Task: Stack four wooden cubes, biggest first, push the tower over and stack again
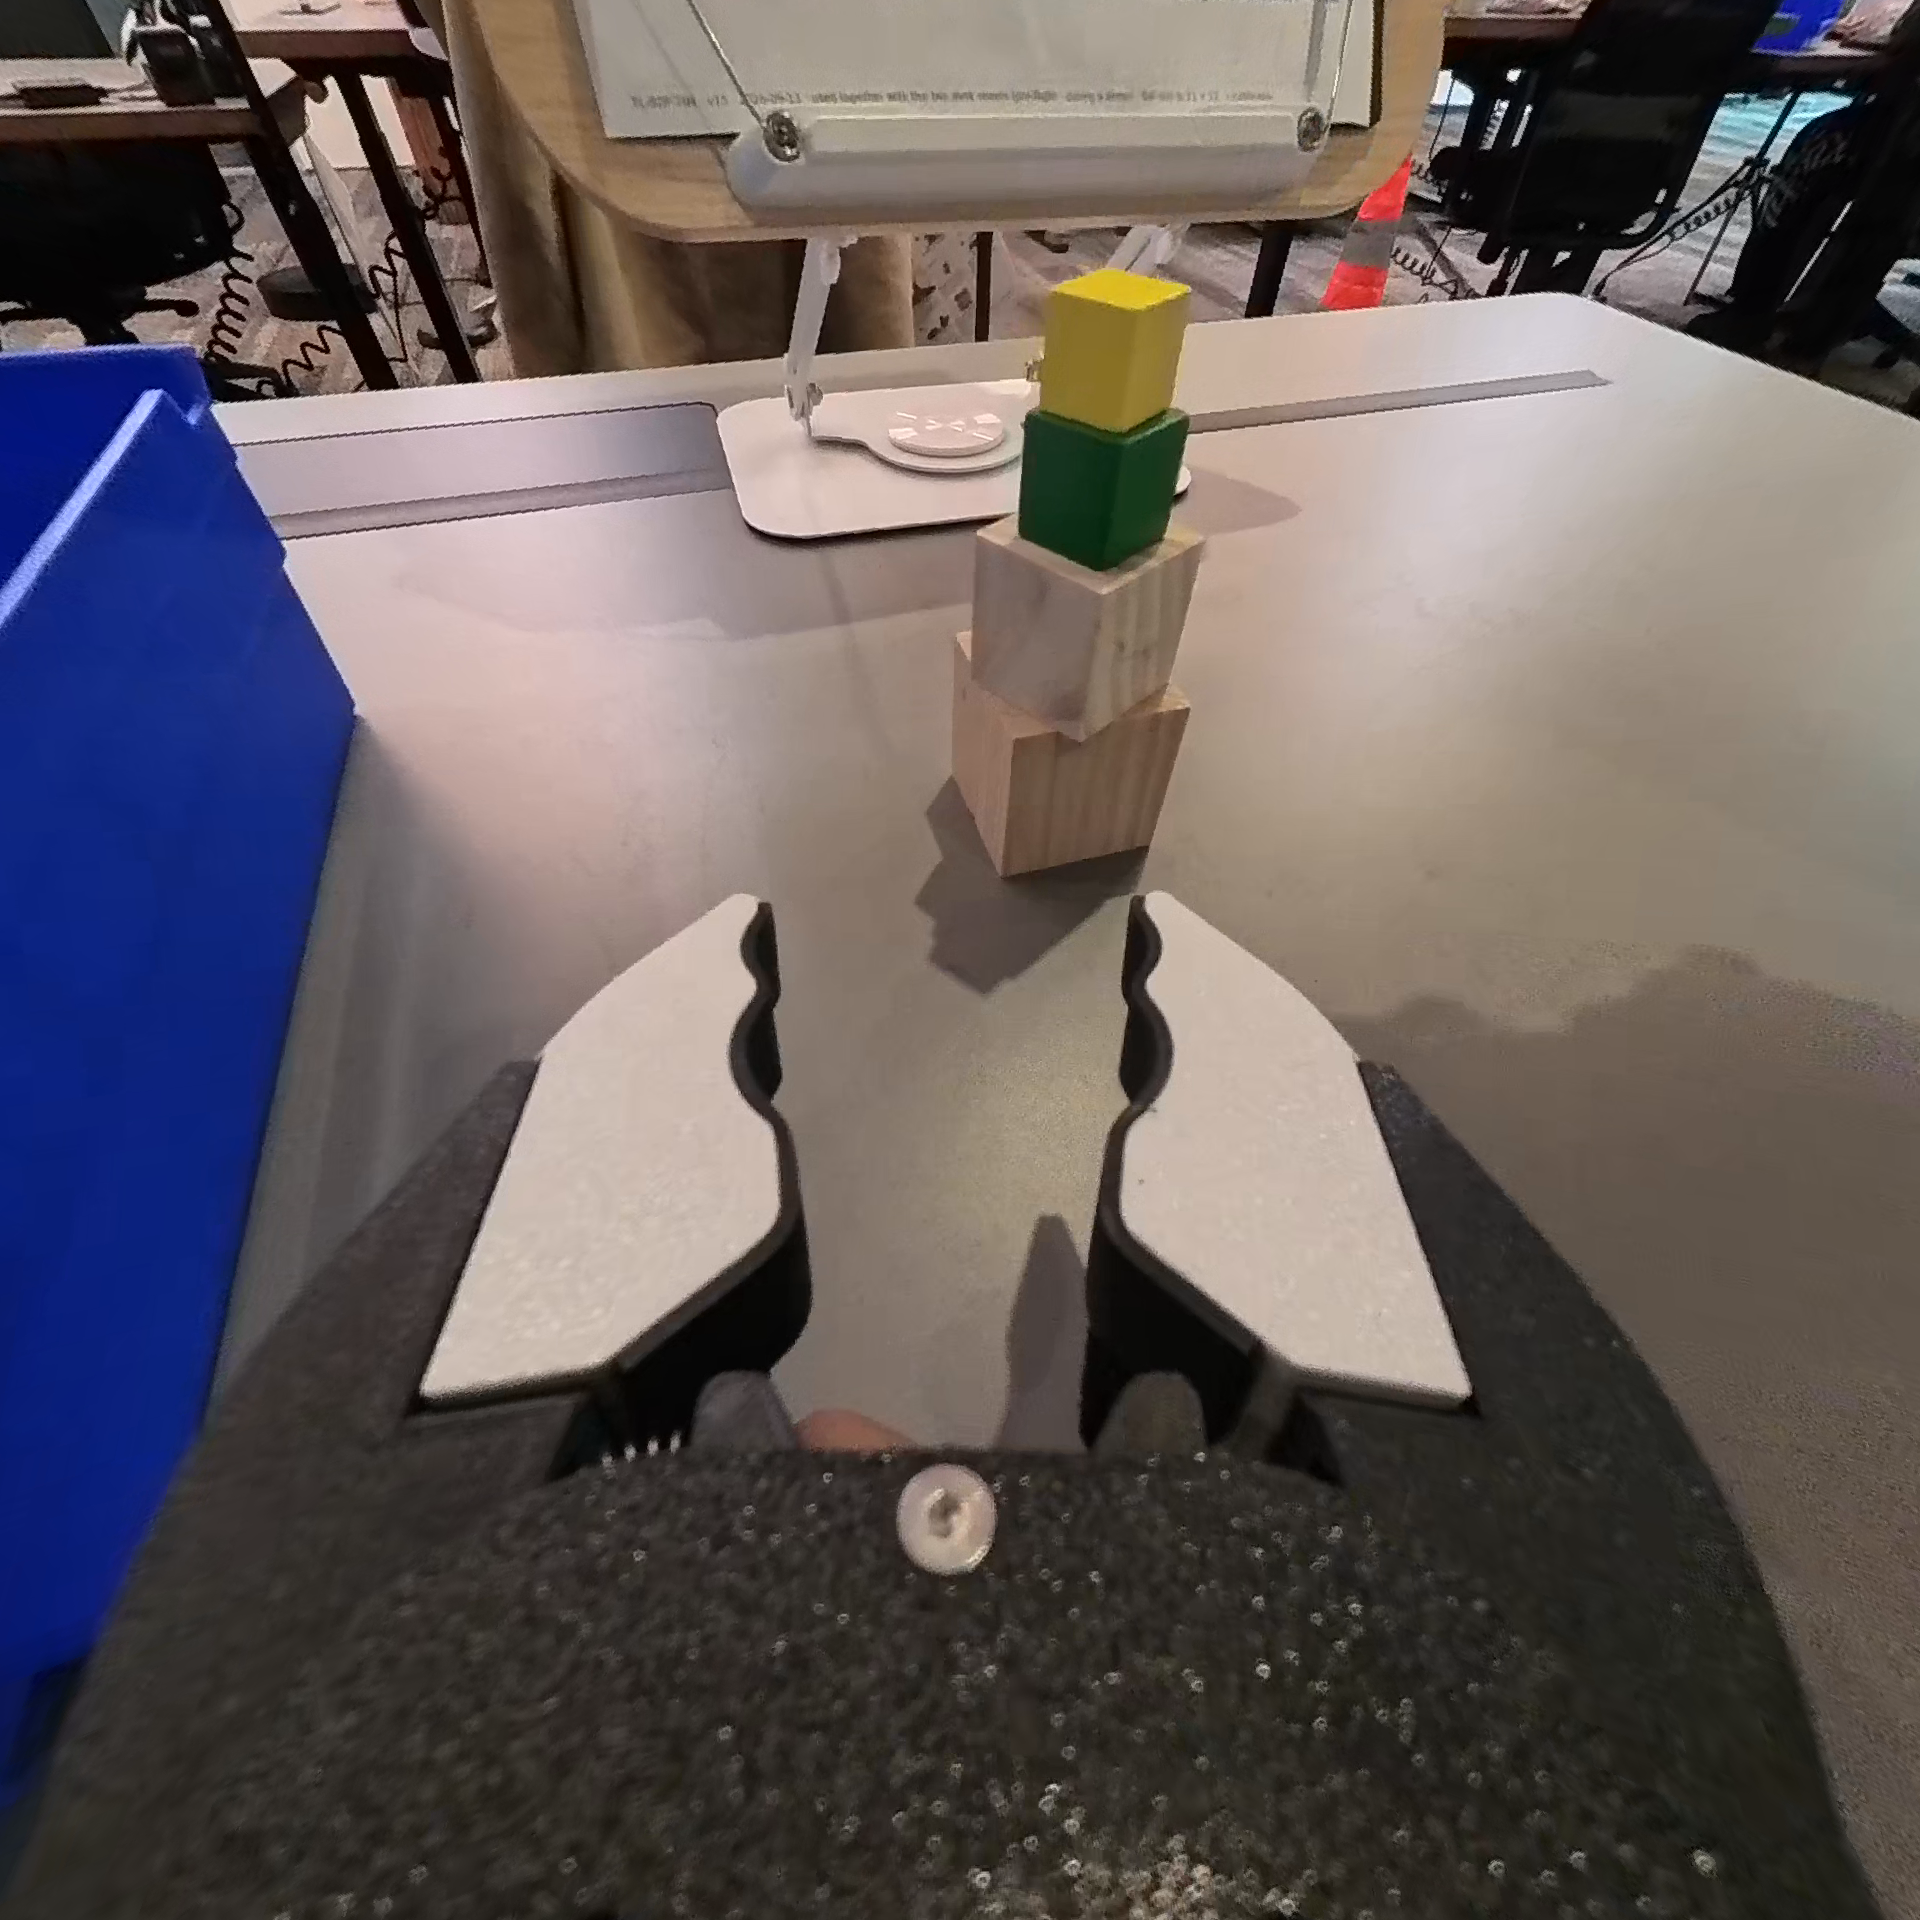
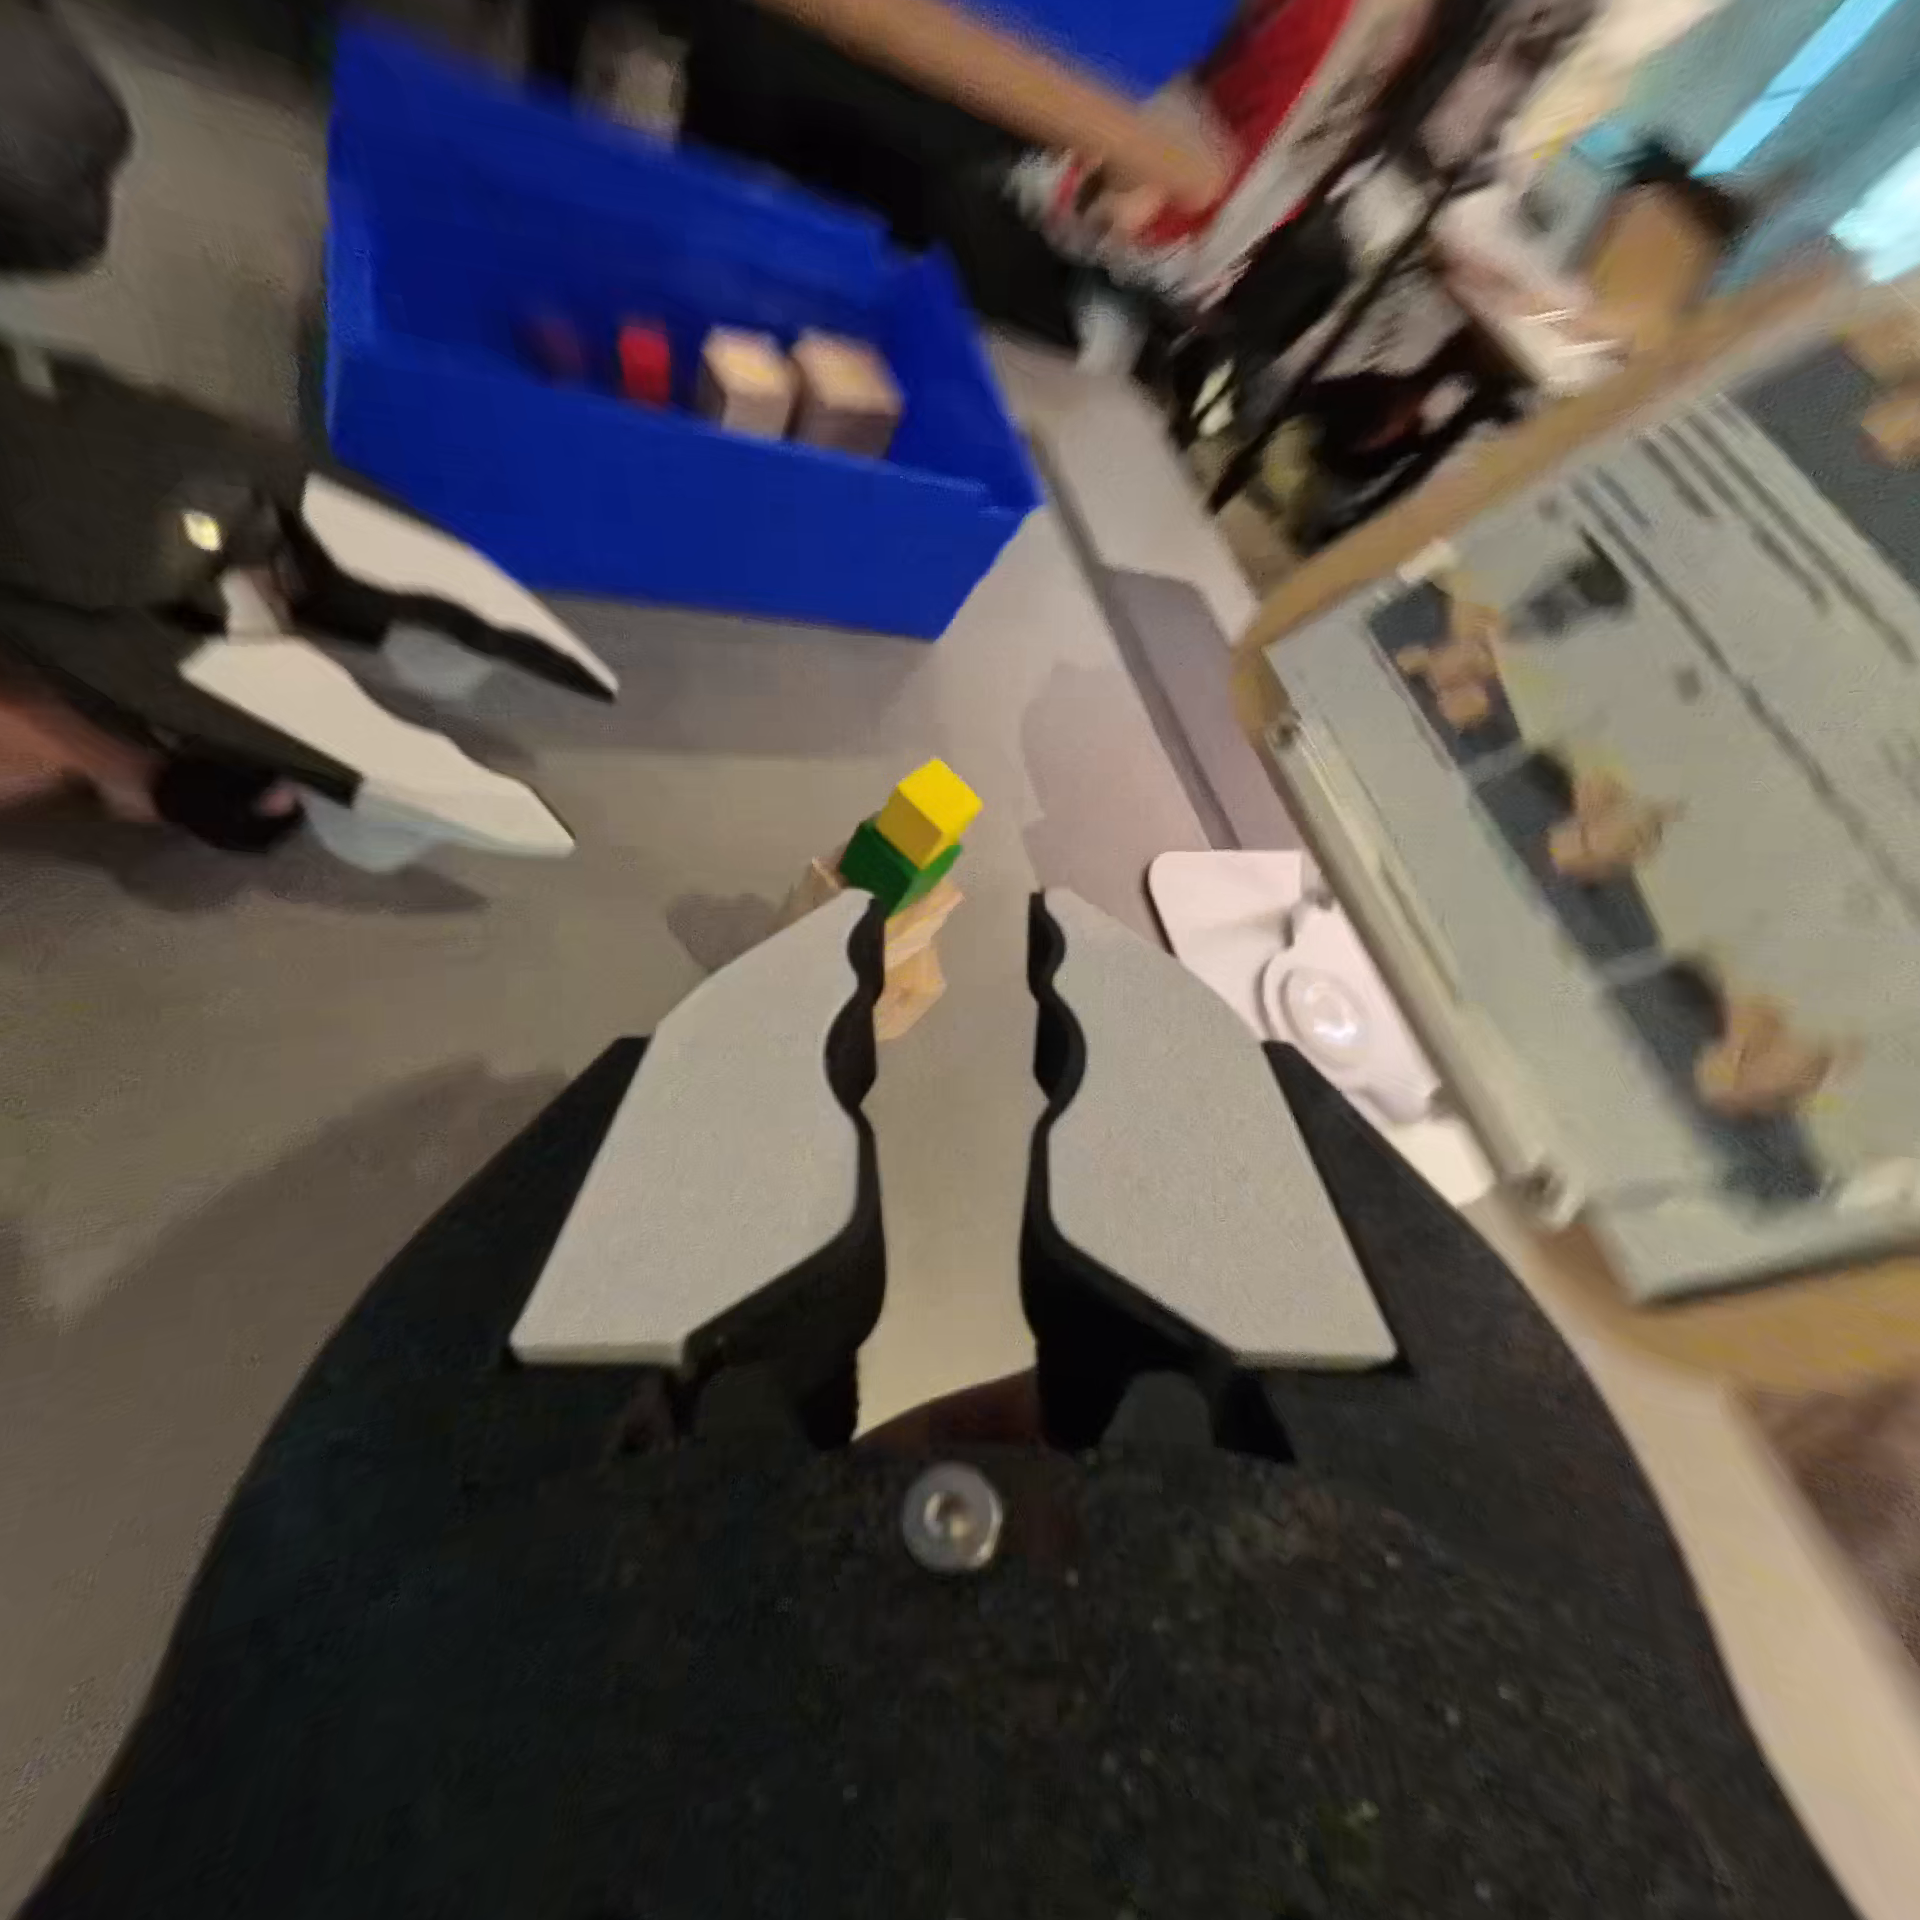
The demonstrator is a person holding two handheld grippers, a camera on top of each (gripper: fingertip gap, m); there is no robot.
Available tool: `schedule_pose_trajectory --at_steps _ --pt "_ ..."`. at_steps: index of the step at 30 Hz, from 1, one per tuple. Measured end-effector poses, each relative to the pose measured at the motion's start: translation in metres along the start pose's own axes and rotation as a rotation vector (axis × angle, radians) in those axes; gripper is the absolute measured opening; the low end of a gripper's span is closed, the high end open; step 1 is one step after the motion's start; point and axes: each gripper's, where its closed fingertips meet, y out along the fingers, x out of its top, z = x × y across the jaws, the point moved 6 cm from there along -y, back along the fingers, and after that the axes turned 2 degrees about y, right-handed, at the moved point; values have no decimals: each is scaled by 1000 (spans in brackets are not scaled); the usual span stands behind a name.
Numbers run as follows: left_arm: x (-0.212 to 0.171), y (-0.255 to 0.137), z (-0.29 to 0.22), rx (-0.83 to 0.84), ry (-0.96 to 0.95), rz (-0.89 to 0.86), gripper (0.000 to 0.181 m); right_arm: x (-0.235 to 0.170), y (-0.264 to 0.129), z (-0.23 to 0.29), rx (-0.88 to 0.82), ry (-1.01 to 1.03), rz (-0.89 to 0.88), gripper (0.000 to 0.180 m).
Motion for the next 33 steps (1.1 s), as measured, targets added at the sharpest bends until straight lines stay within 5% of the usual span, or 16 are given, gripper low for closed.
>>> schedule_pose_trajectory --at_steps 7,17,33 --pt "0 -1 2 49 4 -5 61 -134 -75 27 -485 716 -197 31" --pt "4 -10 5 139 27 -85 62 -158 -104 57 -811 527 -183 32" --pt "2 -5 4 122 27 -39 56 -153 -92 66 -505 523 -212 29"
